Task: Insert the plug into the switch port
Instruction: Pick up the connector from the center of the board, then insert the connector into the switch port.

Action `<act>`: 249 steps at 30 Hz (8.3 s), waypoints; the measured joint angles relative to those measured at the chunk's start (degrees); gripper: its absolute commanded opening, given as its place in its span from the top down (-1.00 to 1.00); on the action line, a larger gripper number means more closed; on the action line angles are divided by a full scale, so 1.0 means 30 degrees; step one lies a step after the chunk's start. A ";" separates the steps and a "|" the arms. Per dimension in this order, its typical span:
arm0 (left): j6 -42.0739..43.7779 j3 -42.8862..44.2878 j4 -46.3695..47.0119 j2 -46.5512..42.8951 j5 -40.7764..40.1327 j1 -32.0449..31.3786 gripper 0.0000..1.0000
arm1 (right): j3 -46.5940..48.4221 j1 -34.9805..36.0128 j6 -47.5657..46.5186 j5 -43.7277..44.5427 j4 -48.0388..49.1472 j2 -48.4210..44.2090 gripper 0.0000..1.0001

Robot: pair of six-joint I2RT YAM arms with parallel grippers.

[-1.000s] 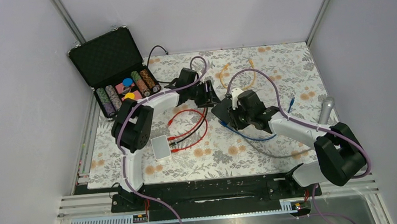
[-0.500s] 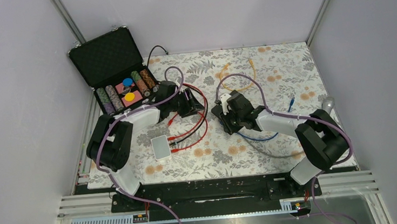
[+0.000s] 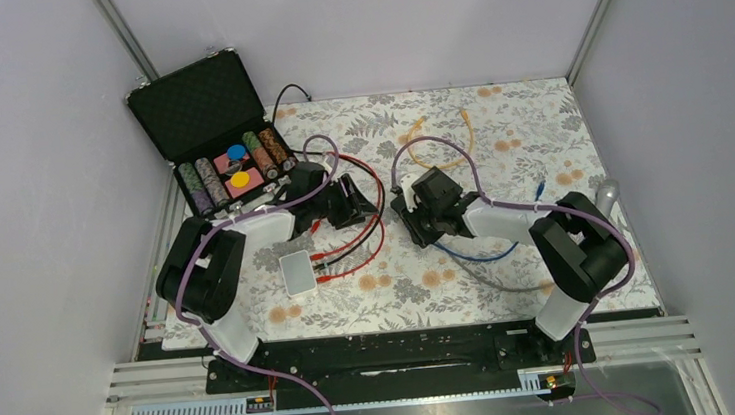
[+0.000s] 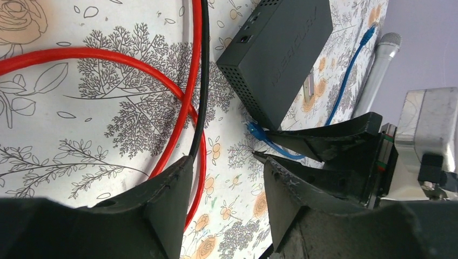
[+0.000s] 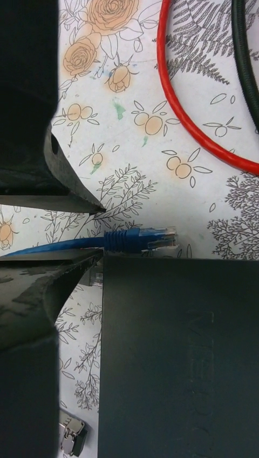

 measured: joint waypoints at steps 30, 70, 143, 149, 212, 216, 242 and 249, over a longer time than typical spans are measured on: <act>-0.2514 0.0641 0.3096 0.2361 0.4240 -0.1537 0.11 | -0.4590 0.1326 -0.2178 -0.0131 0.3767 -0.5821 1.00; -0.1530 0.1224 0.3614 0.3235 0.5799 -0.2346 1.00 | -0.2900 0.1515 -0.1668 -0.1297 0.2455 -0.5144 0.40; -0.1596 0.8371 0.0372 0.8153 0.2317 -0.0612 -0.07 | 0.2521 -0.2200 -0.5727 0.1945 -0.4823 0.0656 1.00; -0.1938 0.8204 0.0954 0.8415 0.2463 -0.0510 0.00 | 0.3665 -0.2331 -0.6200 0.1508 -0.5778 0.1661 1.00; 0.1137 0.8714 -0.1370 0.7533 0.0743 0.0831 -0.05 | 0.6761 -0.4430 0.6863 0.0219 -0.5217 0.4685 1.00; 0.1690 0.9362 -0.1545 0.7701 0.0787 0.0823 -0.06 | 0.6761 -0.4087 0.7009 -0.0095 -0.5093 0.4699 1.00; 0.5355 1.1366 -0.4947 0.8794 0.1770 0.0947 -0.06 | 0.4656 -0.1275 0.3016 -0.0372 -0.2433 0.3541 1.00; 0.5566 1.1402 -0.4954 0.8939 0.1967 0.0954 -0.06 | 0.4670 -0.1275 0.1916 -0.0015 -0.2346 0.3541 1.00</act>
